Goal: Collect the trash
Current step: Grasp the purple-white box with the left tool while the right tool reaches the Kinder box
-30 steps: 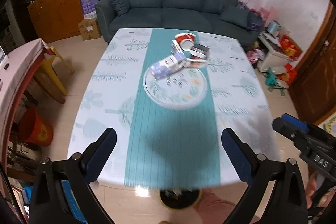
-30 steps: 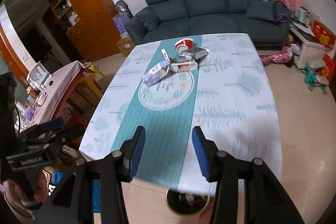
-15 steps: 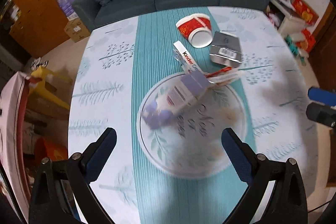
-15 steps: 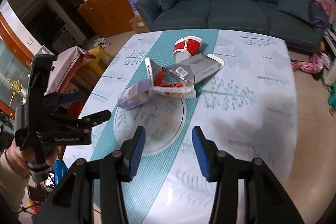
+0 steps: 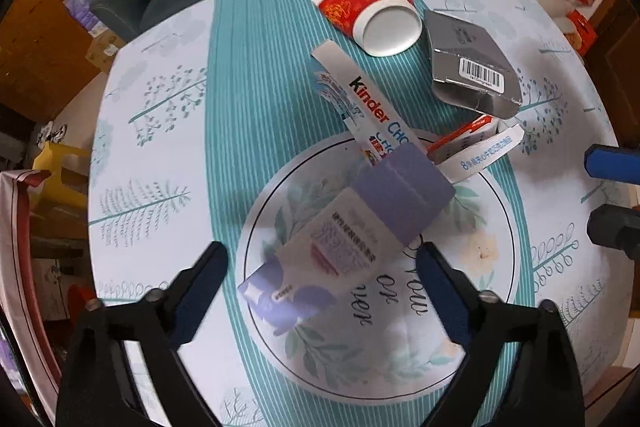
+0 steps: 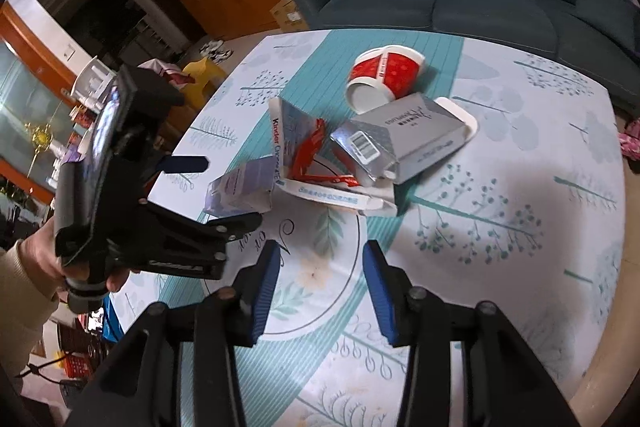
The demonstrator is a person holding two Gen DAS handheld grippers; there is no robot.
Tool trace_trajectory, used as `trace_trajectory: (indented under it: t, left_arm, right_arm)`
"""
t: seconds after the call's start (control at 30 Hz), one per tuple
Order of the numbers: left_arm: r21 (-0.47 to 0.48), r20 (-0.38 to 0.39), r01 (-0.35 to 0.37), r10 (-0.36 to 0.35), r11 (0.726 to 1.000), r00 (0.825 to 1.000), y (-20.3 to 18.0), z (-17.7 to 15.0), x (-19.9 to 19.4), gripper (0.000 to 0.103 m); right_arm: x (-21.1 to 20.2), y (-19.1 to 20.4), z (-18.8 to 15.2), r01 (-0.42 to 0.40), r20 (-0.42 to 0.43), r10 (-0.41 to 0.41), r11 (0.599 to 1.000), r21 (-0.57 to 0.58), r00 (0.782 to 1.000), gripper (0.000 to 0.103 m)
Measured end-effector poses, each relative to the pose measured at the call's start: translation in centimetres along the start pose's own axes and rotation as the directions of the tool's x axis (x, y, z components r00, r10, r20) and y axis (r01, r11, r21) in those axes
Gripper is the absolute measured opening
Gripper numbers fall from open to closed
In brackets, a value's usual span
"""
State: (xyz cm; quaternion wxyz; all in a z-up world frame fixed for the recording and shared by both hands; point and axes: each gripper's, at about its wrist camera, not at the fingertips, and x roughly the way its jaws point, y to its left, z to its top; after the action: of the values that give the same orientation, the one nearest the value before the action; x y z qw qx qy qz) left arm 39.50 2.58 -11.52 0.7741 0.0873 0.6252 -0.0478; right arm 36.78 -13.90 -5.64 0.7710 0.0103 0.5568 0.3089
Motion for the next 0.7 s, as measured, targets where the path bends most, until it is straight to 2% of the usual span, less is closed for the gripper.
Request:
trace_trajectory:
  t: [0.03,0.07,0.2,0.23,0.27,0.33,0.47,0.7]
  left_arm:
    - [0.001,-0.011,0.009,-0.009,1.0,1.0,0.0,0.1,0.3,0.073]
    - [-0.003,-0.023,0.015,-0.015,1.0,1.0,0.1,0.2,0.6,0.067]
    - [-0.043,-0.019,0.016,-0.017,0.999,1.0,0.6,-0.2,0.7,0.059]
    - [-0.065,-0.015,0.023,-0.024,0.998,1.0,0.9,-0.4,0.5,0.052]
    - [-0.094,-0.014,0.03,-0.031,0.995,0.999,1.1,-0.6,0.3,0.04]
    - [-0.15,-0.015,0.041,-0.043,0.988,0.999,1.9,-1.1,0.1,0.033]
    - [-0.283,0.009,0.059,-0.059,0.957,0.998,3.5,-2.8,-0.5,0.033]
    - [-0.441,0.074,0.104,-0.08,0.892,0.994,5.0,-5.4,-1.9,0.033]
  right_arm:
    - [0.1,0.1,0.1,-0.004,-0.002,0.004,1.0,-0.005,1.0,0.043]
    - [0.2,0.2,0.3,-0.011,-0.004,0.011,1.0,-0.011,1.0,0.043]
    - [0.8,0.5,1.0,-0.023,-0.008,0.023,0.999,-0.023,1.0,0.043]
    - [0.9,0.6,1.2,-0.024,-0.009,0.024,0.999,-0.026,1.0,0.043]
    - [1.1,0.8,1.4,-0.026,-0.011,0.026,0.999,-0.031,1.0,0.043]
    - [1.5,1.2,1.8,-0.028,-0.012,0.028,0.999,-0.041,1.0,0.043]
    - [2.7,2.2,2.9,-0.026,-0.017,0.025,0.997,-0.067,1.0,0.043]
    - [6.2,3.9,5.0,0.015,-0.04,-0.02,0.992,-0.122,0.999,0.043]
